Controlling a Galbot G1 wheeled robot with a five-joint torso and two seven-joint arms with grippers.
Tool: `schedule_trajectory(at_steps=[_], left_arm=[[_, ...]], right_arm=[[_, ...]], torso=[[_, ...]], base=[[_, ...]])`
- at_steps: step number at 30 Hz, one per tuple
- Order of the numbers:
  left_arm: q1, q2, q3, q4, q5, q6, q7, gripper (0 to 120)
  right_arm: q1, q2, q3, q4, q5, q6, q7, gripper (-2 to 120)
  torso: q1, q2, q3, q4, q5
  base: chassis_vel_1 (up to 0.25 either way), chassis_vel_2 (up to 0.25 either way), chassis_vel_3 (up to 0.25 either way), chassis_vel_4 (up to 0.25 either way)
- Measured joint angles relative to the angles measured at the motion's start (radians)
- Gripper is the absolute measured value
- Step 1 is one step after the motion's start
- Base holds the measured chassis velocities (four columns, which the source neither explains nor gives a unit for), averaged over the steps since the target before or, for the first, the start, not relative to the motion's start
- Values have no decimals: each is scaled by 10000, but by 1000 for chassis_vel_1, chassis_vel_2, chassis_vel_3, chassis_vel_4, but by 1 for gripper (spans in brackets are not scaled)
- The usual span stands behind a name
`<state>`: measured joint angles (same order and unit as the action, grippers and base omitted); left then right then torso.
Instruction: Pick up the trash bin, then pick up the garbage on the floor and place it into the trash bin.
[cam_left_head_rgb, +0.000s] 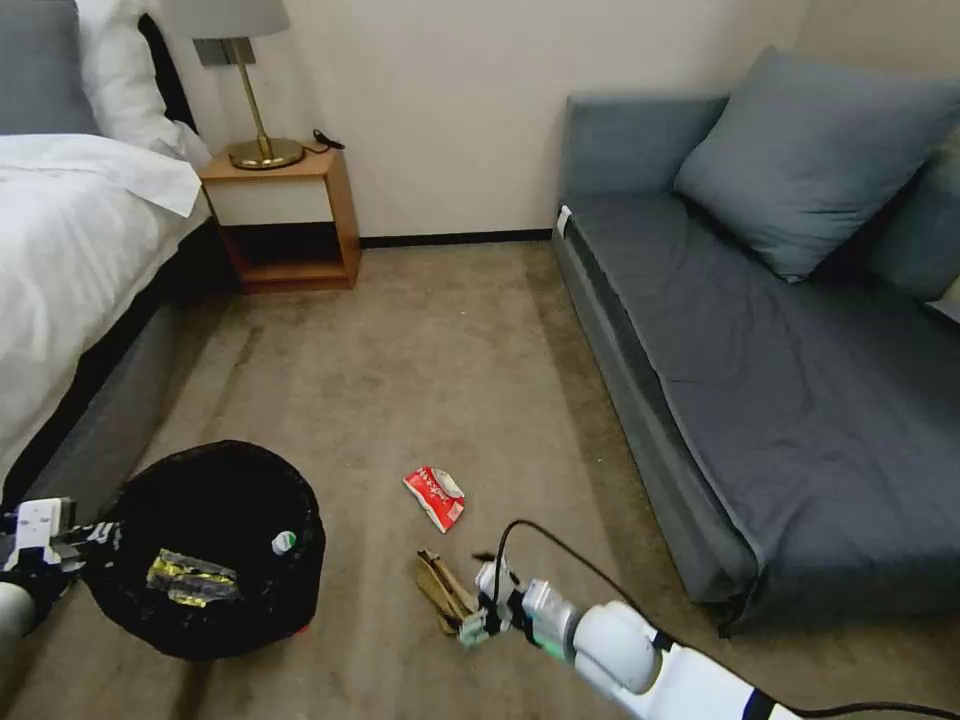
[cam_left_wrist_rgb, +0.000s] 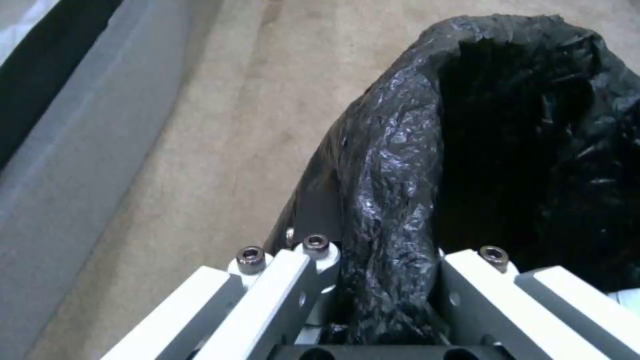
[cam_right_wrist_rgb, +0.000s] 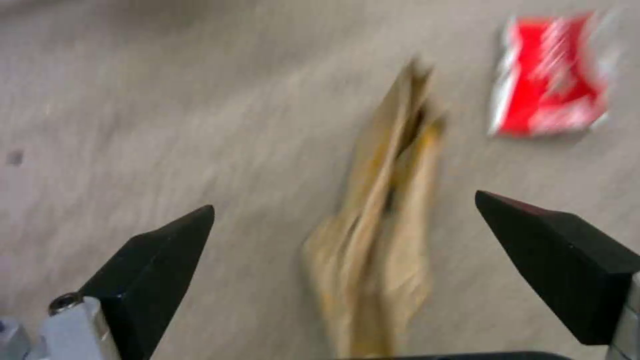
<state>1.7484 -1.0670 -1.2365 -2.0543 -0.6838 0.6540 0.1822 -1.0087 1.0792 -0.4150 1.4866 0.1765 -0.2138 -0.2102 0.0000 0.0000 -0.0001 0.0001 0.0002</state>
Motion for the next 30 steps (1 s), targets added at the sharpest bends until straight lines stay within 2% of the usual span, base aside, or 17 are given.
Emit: schedule_trajectory(at_steps=[5, 10, 12, 13, 16, 18, 21, 23, 30], left_arm=[[73, -67, -63, -65, 3, -19, 5, 5], [154, -171, -76, -122, 30, -58, 48, 5], [160, -190, -76, -137, 34, -62, 55, 5], [171, -223, -75, -155, 42, -72, 63, 5], [179, -228, -75, -164, 53, -83, 71, 5], [175, -223, -74, -164, 54, -84, 71, 5], [159, -218, -44, -174, 58, -87, 71, 5], [159, -218, -37, -179, 58, -88, 71, 5], [166, -208, -35, -182, 63, -87, 77, 5]], right_arm=[[90, 264, -383, -621, 47, -261, 175, 99], [200, 721, -373, -1376, -440, -171, 688, 85], [209, 757, -351, -1450, -481, -166, 744, 82], [215, 802, -311, -1560, -536, -157, 826, 74], [208, 814, -270, -1593, -609, -132, 854, 61], [205, 819, -262, -1593, -627, -125, 854, 57], [200, 841, -243, -1585, -652, -108, 855, 42], [200, 845, -242, -1568, -652, -106, 856, 39], [155, 865, -116, -1467, -651, -70, 852, 10]], torso=[[0, 0, 0, 0, -1], [0, 0, 1, 0, -2], [0, 0, 0, 1, -1], [0, -1, 0, 0, -2], [0, 0, 0, 0, -3], [0, 0, 0, 0, -3], [1, 0, 0, -1, -3], [0, 0, 0, -1, -3], [0, 0, 1, -1, -2]], base=[[0, 0, 0, 0], [0, 0, 0, 0], [0, 0, 0, 0], [0, 0, 0, 0], [0, 0, 0, 0], [0, 0, 0, 0], [0, 0, 0, 0], [0, 0, 0, 0], [0, 0, 0, 0]])
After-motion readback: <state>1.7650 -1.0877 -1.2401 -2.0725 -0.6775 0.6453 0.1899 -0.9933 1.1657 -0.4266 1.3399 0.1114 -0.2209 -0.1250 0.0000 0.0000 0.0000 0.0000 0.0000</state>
